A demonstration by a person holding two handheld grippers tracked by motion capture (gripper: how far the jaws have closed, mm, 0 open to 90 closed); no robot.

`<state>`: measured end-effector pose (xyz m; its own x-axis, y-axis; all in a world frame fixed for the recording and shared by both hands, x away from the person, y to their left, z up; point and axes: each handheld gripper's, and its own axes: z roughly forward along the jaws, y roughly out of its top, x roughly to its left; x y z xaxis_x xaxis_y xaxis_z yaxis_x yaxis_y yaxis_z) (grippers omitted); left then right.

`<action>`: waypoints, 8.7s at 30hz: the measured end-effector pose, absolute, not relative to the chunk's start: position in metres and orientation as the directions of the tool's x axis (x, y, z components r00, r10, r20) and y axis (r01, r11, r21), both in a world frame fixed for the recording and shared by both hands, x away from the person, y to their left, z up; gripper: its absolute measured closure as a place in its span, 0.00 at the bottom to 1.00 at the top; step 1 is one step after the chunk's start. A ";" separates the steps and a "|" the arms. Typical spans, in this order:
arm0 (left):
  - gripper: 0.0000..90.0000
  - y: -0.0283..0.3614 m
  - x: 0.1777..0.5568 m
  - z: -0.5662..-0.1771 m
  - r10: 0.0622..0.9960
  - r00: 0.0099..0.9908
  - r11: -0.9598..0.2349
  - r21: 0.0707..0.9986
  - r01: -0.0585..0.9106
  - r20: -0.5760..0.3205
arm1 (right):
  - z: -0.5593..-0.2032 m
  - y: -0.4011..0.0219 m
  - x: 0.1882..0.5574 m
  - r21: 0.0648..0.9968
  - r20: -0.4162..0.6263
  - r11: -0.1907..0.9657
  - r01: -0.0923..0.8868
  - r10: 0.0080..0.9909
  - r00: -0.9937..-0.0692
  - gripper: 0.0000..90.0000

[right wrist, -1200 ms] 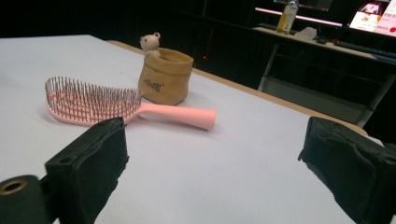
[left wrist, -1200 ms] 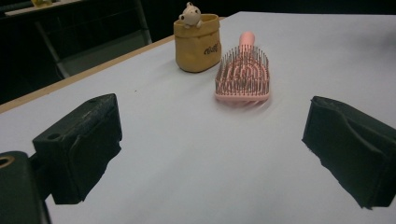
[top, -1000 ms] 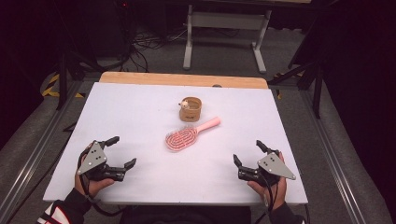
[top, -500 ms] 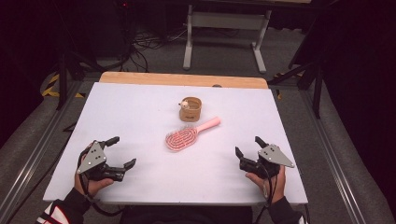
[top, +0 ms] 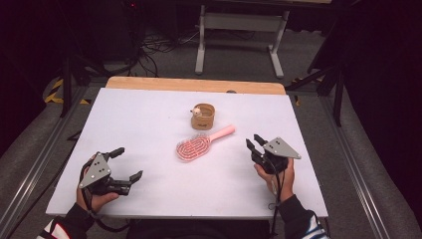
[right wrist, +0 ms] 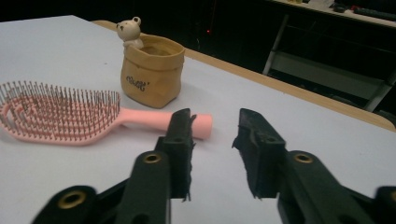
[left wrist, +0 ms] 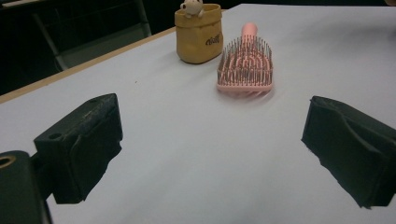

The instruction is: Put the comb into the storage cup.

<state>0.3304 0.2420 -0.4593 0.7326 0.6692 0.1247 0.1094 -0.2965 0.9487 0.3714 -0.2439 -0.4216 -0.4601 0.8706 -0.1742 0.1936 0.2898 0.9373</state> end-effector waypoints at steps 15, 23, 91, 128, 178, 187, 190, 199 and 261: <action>0.07 0.242 0.330 -0.460 0.663 0.738 -0.300 0.948 0.107 0.126 | -0.412 -0.194 0.462 0.848 -0.187 0.402 0.346 0.836 -0.516 1.00; 0.07 0.243 0.330 -0.460 0.662 0.739 -0.299 0.948 0.108 0.125 | -0.421 -0.175 0.494 0.799 -0.178 0.426 0.425 0.842 -0.509 1.00; 0.09 0.240 0.329 -0.462 0.656 0.745 -0.311 0.943 0.119 0.123 | -0.452 -0.183 0.418 0.627 -0.125 0.594 0.504 0.716 -0.687 1.00; 0.08 0.236 0.329 -0.463 0.640 0.757 -0.335 0.934 0.121 0.132 | -0.451 -0.192 0.377 0.616 -0.095 0.635 0.466 0.647 -0.756 0.99; 0.08 0.234 0.331 -0.465 0.625 0.768 -0.357 0.926 0.123 0.139 | -0.425 -0.163 0.393 0.600 -0.080 0.587 0.544 0.721 -0.689 0.14; 0.08 0.234 0.331 -0.465 0.624 0.770 -0.354 0.927 0.125 0.134 | -0.441 -0.144 0.402 0.527 -0.091 0.632 0.568 0.706 -0.702 0.17; 0.08 0.234 0.331 -0.465 0.622 0.771 -0.355 0.927 0.124 0.135 | -0.446 -0.140 0.405 0.498 -0.084 0.643 0.581 0.703 -0.706 0.17; 0.07 0.234 0.331 -0.466 0.620 0.774 -0.352 0.927 0.126 0.130 | -0.450 -0.142 0.410 0.487 -0.045 0.626 0.609 0.714 -0.699 0.14; 0.07 0.232 0.332 -0.467 0.616 0.778 -0.359 0.923 0.139 0.123 | -0.416 -0.176 0.373 0.867 -0.227 0.447 0.220 0.748 -0.623 0.77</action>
